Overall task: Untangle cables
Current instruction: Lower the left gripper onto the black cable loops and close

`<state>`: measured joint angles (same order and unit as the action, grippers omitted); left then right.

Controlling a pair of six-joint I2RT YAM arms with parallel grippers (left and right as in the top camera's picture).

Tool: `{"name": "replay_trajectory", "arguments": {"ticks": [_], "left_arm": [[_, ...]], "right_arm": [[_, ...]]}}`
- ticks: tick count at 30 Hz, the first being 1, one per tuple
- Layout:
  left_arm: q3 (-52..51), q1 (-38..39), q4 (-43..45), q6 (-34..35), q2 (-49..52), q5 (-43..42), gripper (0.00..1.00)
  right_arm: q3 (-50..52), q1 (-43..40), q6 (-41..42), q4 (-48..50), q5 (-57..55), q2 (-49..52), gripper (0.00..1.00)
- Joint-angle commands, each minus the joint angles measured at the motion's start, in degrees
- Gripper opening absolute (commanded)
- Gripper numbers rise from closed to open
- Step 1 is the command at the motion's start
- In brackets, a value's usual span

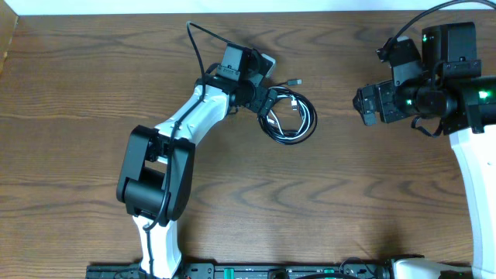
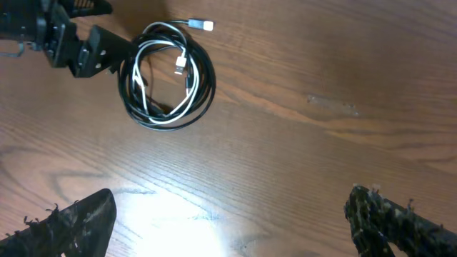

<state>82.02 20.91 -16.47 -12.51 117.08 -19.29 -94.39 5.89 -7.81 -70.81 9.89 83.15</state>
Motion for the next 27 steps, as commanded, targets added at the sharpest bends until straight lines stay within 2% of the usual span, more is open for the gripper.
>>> {"name": "replay_trajectory", "arguments": {"ticks": [1,8,16,20,27], "left_arm": [[1.40,0.07,0.33,-0.76,1.51,-2.86,0.88],[1.38,0.09,0.31,-0.76,3.50,-4.31,0.81],[1.38,0.09,0.20,-0.76,3.65,-4.28,0.79],[1.38,0.09,0.20,-0.76,3.74,-4.28,0.73],[1.38,0.07,-0.17,-0.39,5.75,-4.31,0.73]], "right_arm": [[-0.17,-0.15,-0.61,-0.63,1.46,-0.35,0.99],[-0.17,0.33,-0.59,-1.18,1.90,-0.46,0.99],[-0.17,0.33,-0.61,-1.92,2.54,-0.81,0.99],[-0.15,0.33,-0.61,-2.10,2.54,-0.87,0.99],[-0.15,0.35,-0.39,-2.21,2.54,-0.98,0.99]]}}
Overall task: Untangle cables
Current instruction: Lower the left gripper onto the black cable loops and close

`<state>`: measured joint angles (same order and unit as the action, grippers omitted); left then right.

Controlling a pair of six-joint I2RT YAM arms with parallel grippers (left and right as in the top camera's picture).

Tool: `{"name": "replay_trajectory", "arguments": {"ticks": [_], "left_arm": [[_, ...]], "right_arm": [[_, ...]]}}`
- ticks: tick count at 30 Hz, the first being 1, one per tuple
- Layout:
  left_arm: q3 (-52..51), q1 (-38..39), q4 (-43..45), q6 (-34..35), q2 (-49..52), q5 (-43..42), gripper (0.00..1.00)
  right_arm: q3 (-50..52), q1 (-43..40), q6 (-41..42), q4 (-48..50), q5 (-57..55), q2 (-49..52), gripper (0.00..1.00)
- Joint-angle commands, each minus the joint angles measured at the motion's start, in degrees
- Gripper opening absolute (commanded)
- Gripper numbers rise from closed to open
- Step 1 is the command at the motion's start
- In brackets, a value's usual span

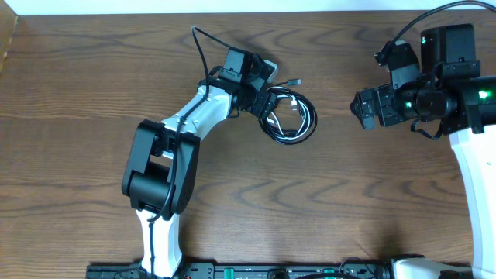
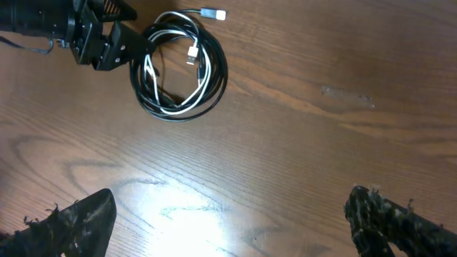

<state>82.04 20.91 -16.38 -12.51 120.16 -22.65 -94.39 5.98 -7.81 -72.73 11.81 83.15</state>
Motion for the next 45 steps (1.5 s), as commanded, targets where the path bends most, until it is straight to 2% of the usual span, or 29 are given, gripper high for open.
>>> {"name": "replay_trajectory", "arguments": {"ticks": [1,7,10,14,17,20,31,34,45], "left_arm": [[1.36,0.09,-0.24,-0.31,3.10,-1.01,0.73],[1.36,0.83,0.02,-0.35,3.89,-1.38,0.65],[1.36,1.05,0.24,-0.31,3.89,-1.40,0.52],[1.36,1.31,0.02,-0.28,3.80,-1.40,0.47],[1.36,1.42,0.00,0.37,2.86,-2.08,0.38],[1.36,1.42,-0.02,0.76,1.29,-2.45,0.36],[1.36,1.42,-2.19,0.74,-9.14,-2.36,0.36],[1.36,1.40,-3.50,0.72,-11.58,0.04,0.36],[1.33,1.40,-4.35,-0.81,-8.04,1.57,0.53]], "right_arm": [[-0.15,0.26,-0.39,-0.31,0.61,-1.05,0.99],[-0.17,0.24,-0.42,-0.28,0.61,-1.18,0.99],[-0.15,0.24,-0.42,-0.24,0.61,-1.18,0.99],[-0.15,0.24,-0.42,-0.15,0.61,-1.18,0.99],[-0.07,0.24,-0.44,-0.15,0.57,-1.18,0.99],[0.00,0.22,-0.48,-0.13,0.55,-1.18,0.99],[0.00,0.22,-0.61,0.22,0.13,-1.16,0.99],[0.00,0.22,-0.61,-0.07,0.17,-1.16,0.99],[0.00,0.24,-0.61,-0.44,0.63,-1.16,0.99]]}}
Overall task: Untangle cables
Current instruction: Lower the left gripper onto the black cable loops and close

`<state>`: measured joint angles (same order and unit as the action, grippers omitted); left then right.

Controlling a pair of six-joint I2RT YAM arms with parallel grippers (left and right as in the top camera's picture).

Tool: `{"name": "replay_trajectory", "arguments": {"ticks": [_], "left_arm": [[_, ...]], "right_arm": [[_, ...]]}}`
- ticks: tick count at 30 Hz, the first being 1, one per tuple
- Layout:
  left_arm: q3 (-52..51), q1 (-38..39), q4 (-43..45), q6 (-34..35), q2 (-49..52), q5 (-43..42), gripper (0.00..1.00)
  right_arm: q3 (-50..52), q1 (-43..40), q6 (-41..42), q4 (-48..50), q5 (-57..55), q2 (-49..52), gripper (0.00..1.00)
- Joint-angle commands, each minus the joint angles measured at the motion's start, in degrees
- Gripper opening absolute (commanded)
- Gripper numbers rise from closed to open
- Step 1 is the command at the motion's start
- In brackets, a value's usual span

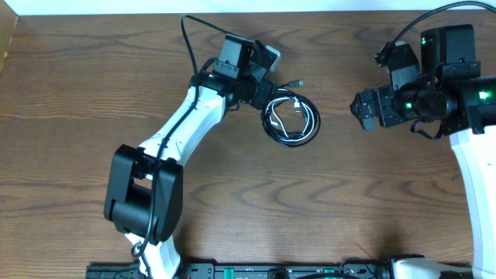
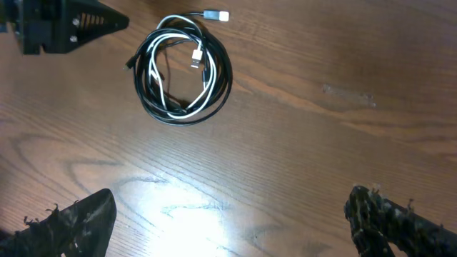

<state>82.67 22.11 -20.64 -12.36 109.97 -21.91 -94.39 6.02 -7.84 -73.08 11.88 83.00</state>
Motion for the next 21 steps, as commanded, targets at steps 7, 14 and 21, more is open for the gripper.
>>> {"name": "replay_trajectory", "arguments": {"ticks": [7,14,21], "left_arm": [[0.72,0.20,0.85,-0.94,6.64,0.94,0.54],[0.70,0.22,2.10,-0.92,9.22,0.92,0.54],[0.70,0.22,1.75,-0.92,11.13,0.50,0.54]], "right_arm": [[0.00,0.20,-0.61,-0.02,0.57,-1.01,0.99],[0.00,0.20,-0.61,-0.02,0.57,-1.01,0.99],[0.00,0.46,-0.59,-0.04,0.59,-1.03,0.99]]}}
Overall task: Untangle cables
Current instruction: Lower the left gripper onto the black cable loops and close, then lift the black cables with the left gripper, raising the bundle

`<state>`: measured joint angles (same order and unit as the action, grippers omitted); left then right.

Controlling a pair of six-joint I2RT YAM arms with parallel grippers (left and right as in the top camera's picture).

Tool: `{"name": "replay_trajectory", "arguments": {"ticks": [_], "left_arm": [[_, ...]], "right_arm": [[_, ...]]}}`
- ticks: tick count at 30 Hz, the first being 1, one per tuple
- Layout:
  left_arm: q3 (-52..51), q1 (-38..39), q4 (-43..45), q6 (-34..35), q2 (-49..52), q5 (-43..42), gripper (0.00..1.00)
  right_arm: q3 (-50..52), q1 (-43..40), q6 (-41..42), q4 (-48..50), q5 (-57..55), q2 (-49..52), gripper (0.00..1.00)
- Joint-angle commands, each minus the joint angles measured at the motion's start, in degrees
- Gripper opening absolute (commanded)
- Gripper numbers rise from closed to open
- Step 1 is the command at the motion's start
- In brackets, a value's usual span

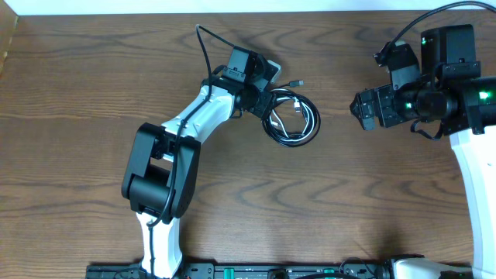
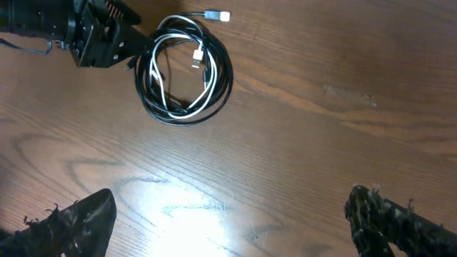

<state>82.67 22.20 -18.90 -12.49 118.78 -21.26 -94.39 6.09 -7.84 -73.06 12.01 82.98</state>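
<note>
A coil of black and white cables (image 1: pixel 293 118) lies on the wooden table, a loose plug end (image 1: pixel 296 82) sticking out at its far side. In the right wrist view the coil (image 2: pixel 187 78) is at upper left, with the silver plug (image 2: pixel 214 15) above it. My left gripper (image 1: pixel 266 103) reaches the coil's left edge, its tips (image 2: pixel 136 48) against the outer loops; whether it grips a loop is hidden. My right gripper (image 1: pixel 363 110) hovers well to the right of the coil, open wide (image 2: pixel 235 228) with nothing between its fingers.
The brown wooden table (image 1: pixel 325 201) stretches all round the coil. The left arm's own black lead (image 1: pixel 203 43) arcs above its wrist. The right arm's base and body (image 1: pixel 465 93) fill the far right edge.
My left gripper, which stood drawn back up and left of the coil, is down at the coil's left edge again. The coil and my right gripper have not moved.
My left gripper was at the coil's left edge at the first two moments, the coil staying nearly where it was. Then it was drawn back clear of the coil, and now it is at the edge again. My right gripper has stayed open at the right throughout.
</note>
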Motion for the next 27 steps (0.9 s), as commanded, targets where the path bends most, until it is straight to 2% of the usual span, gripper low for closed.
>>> {"name": "replay_trajectory", "arguments": {"ticks": [1,5,9,15,20,25,27], "left_arm": [[0.70,0.13,-0.02,-0.76,2.54,-0.17,0.54],[0.70,0.13,-0.02,-0.76,3.15,-0.20,0.53],[0.70,0.13,0.00,-0.76,3.21,-0.20,0.46],[0.70,0.13,-0.07,-0.74,3.50,-0.22,0.46],[0.70,0.13,-0.07,-0.35,3.76,-1.33,0.39],[0.70,0.13,0.15,-0.33,4.92,-2.32,0.39],[0.70,0.13,0.09,-0.13,5.29,-2.32,0.35]], "right_arm": [[0.00,0.39,-0.59,-0.09,0.44,-1.01,0.99],[0.00,0.39,-0.61,-0.13,0.42,-1.01,0.99],[0.00,0.39,-0.61,-0.11,0.44,-1.01,0.99],[0.00,0.39,-0.61,-0.28,0.44,-1.01,0.99],[0.00,0.39,-0.61,-0.52,0.44,-1.01,0.99],[0.00,0.39,-0.63,-1.09,0.42,-1.01,0.99],[0.00,0.39,-0.63,-1.11,0.42,-1.01,0.99]]}}
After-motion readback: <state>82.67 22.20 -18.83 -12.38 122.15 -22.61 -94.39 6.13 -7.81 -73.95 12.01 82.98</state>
